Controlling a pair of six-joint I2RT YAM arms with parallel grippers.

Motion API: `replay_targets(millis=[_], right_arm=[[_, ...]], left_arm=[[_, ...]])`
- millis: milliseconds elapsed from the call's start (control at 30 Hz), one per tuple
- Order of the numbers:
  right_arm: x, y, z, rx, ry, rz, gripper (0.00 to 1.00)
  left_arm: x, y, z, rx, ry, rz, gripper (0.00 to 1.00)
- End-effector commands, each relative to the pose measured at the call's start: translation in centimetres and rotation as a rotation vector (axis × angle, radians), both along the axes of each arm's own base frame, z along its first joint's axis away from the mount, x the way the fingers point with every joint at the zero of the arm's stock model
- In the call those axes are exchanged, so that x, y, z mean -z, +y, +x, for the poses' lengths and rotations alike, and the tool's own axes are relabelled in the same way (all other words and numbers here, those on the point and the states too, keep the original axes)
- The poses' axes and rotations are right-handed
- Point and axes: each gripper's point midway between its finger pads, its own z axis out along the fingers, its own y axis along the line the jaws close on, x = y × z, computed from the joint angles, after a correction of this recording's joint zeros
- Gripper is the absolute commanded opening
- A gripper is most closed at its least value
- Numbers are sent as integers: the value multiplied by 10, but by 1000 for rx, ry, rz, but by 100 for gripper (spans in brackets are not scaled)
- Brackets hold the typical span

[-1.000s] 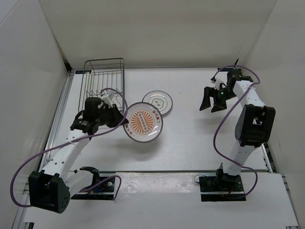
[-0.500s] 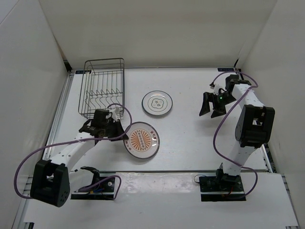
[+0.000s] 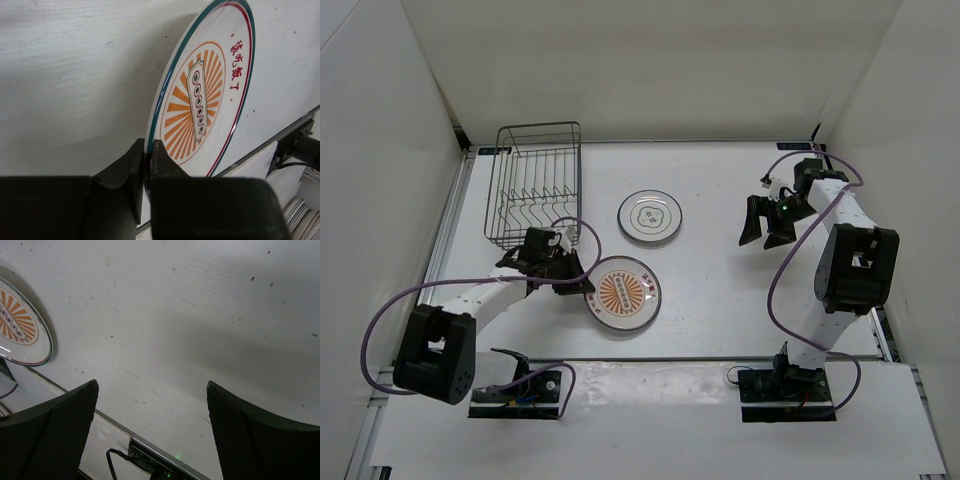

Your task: Unload the plates from the dish rack

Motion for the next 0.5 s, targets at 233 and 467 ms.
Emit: replay_targets(millis=[233,467], right_arm=[[-10,0,2,-9,-40,2,90],[-10,0,3,-12,-39,1,90]], left_arm=[[25,17,-12,14,82,125,18],[34,21,-13,-3,115,162,27]])
